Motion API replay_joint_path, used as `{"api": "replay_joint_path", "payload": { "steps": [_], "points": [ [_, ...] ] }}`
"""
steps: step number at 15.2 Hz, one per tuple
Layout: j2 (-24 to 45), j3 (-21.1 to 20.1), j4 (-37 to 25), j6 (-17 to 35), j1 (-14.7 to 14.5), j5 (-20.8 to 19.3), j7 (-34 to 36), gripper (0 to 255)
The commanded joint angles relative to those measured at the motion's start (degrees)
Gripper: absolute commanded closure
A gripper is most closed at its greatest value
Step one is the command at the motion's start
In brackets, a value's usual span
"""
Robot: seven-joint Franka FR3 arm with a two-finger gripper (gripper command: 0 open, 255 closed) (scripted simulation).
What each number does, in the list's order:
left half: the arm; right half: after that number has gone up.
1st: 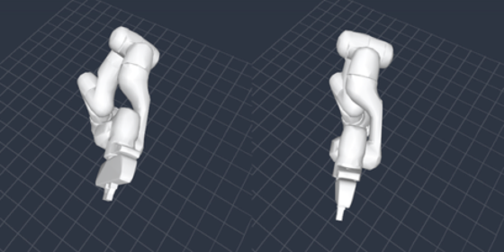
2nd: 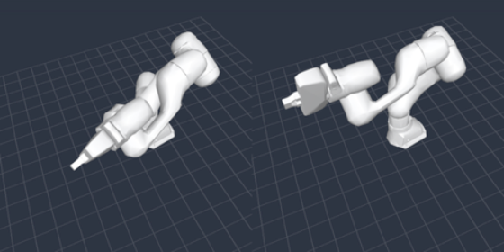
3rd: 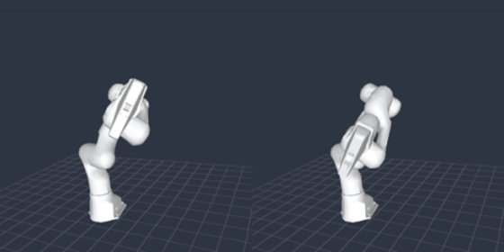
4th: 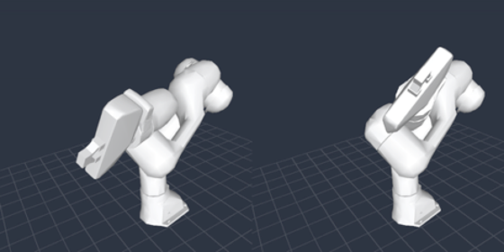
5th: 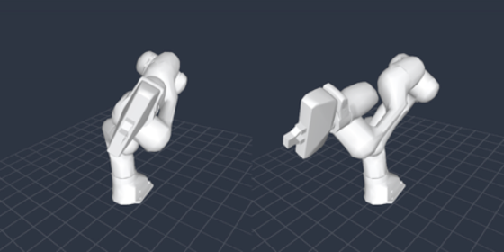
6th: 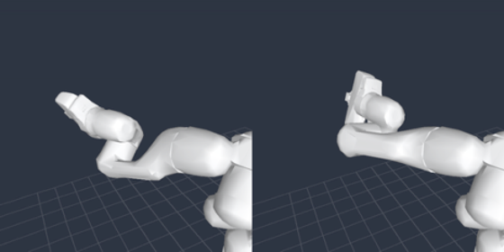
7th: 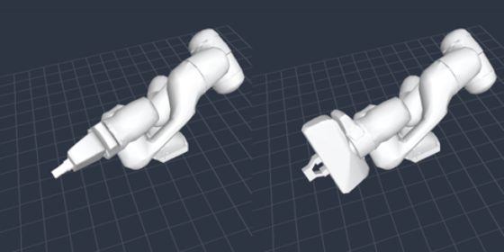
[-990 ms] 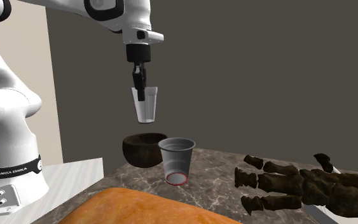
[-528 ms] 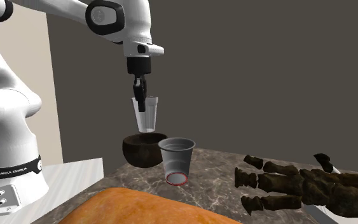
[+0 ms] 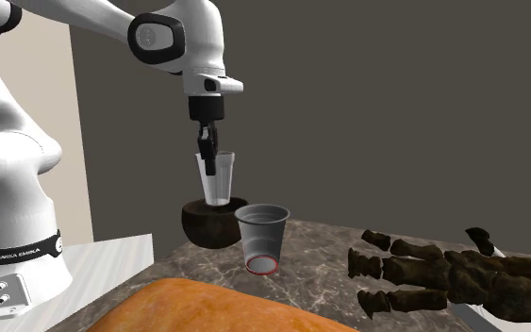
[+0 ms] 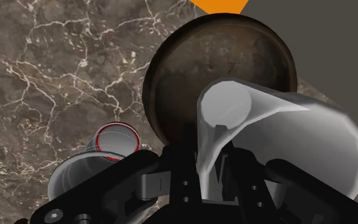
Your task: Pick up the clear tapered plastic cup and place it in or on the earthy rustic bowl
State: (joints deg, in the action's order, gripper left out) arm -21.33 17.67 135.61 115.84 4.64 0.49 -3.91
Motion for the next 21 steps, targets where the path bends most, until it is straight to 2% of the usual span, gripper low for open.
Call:
{"api": "replay_joint_path", "payload": {
  "steps": [1, 3, 4, 9, 13, 21],
  "points": [
    [0.02, 0.0, -0.01, 0.04, -0.01, 0.01, -0.01, 255],
    [0.02, 0.0, -0.01, 0.04, -0.01, 0.01, -0.01, 255],
    [0.02, 0.0, -0.01, 0.04, 0.0, 0.01, -0.01, 0],
    [0.02, 0.0, -0.01, 0.04, -0.01, 0.01, -0.01, 0],
    [-1.61, -0.23, -5.98, -7.51, 0.24, -0.41, 0.34, 0],
    [-1.61, -0.23, -5.98, -7.51, 0.24, -0.41, 0.34, 0]
  ]
}}
